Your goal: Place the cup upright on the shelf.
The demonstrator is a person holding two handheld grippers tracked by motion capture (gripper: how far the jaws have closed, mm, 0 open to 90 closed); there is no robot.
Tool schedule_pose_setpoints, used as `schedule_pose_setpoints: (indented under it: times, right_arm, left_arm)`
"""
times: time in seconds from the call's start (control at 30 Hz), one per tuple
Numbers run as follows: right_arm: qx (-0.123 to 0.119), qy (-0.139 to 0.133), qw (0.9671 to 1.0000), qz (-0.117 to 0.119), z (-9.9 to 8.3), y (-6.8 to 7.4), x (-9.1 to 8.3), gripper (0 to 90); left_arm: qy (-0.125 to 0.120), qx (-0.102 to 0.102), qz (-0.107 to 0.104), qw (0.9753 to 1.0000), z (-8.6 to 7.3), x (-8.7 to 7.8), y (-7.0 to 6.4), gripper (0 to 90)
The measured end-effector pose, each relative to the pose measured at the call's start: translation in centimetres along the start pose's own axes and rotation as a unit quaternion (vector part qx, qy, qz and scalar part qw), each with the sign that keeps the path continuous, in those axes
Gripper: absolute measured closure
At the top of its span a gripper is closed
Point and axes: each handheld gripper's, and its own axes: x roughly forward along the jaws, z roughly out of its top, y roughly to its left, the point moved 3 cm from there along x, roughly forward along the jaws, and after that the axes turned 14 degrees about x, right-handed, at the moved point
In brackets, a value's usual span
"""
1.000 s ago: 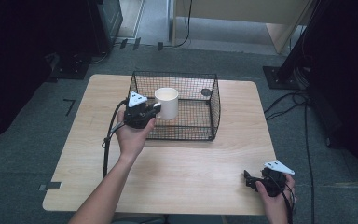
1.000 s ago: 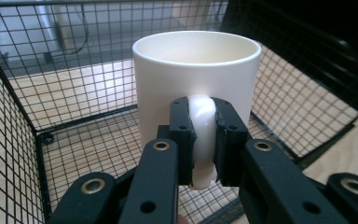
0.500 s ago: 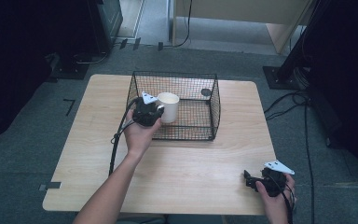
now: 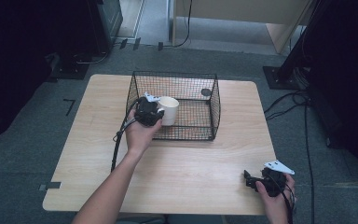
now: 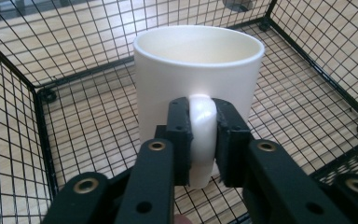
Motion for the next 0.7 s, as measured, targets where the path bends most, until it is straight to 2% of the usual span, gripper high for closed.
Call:
schedule_pose_setpoints:
  times: [0.07, 0.2, 0.4, 0.57, 0.7]
  right_arm:
    - [0.000, 0.000, 1.0000, 0.000, 0.00, 0.00, 0.00, 0.0]
    - [0.000, 0.000, 1.0000, 0.000, 0.00, 0.00, 0.00, 0.0]
    - [0.000, 0.000, 1.0000, 0.000, 0.00, 0.00, 0.00, 0.0]
    - [0.000, 0.000, 1.0000, 0.000, 0.00, 0.00, 0.00, 0.0]
    - [0.000, 0.000, 1.0000, 0.000, 0.00, 0.00, 0.00, 0.0]
  left_arm:
    - [0.002, 0.000, -0.001, 1.0000, -0.11, -0.08, 0.04, 74.7]
    - [0.012, 0.008, -0.007, 0.9999, -0.36, -0.06, 0.00, 79.3]
    - [0.008, -0.001, -0.014, 0.9999, -0.80, -0.01, 0.22, 79.1]
    - [0.008, -0.009, -0.021, 0.9997, -0.89, -0.06, 0.27, 74.9]
    - [0.007, -0.008, -0.021, 0.9997, -0.89, -0.12, 0.25, 79.1]
